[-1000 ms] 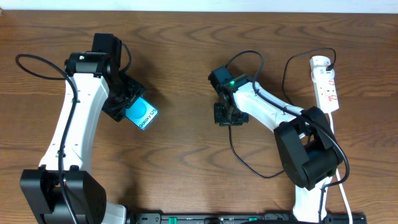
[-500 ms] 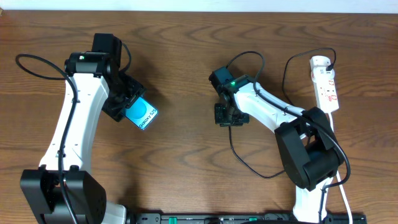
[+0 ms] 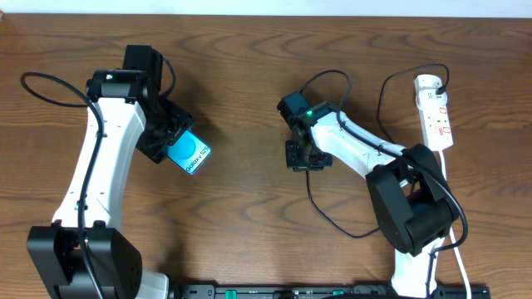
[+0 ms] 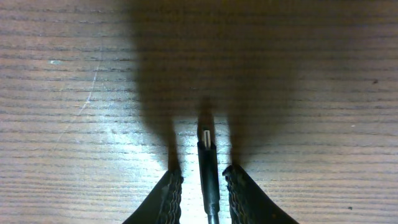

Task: Plug charger to phone and switch on socket
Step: 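Close the right gripper on the USB-C plug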

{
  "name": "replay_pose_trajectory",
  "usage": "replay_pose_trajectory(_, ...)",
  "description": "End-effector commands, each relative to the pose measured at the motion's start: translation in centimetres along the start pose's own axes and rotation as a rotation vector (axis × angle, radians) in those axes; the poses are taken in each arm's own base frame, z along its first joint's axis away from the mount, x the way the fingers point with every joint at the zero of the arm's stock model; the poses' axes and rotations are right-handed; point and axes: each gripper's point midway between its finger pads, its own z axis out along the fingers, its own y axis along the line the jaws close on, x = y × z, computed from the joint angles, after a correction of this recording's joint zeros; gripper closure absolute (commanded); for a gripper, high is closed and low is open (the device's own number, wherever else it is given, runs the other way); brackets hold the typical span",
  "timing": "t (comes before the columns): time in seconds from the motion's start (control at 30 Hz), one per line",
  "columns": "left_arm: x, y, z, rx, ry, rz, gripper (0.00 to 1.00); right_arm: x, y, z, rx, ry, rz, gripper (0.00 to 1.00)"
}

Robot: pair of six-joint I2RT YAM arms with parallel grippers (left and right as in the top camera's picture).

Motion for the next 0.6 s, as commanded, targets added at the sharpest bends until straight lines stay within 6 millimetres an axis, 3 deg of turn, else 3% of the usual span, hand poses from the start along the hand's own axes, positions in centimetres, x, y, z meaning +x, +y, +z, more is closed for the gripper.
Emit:
replay_pose_trajectory(0.0,-0.05,0.12,-0.35,-0.004,-0.014,0.013,0.93,1.93,-0.16,1.60,0.006,0.071,-0.006,0.76)
replay_pose_trajectory(0.27,-0.05,0.12,-0.35,-0.004,-0.014,0.013,0.93,1.85,-0.12,1.61,0.004,0.067,-0.006,0.80)
replay_pose_trajectory(0.57,-0.06,0.12,-0.35,-0.004,-0.014,0.013,0.93,1.85,-0.12,1.61,0.004,0.067,-0.006,0.97)
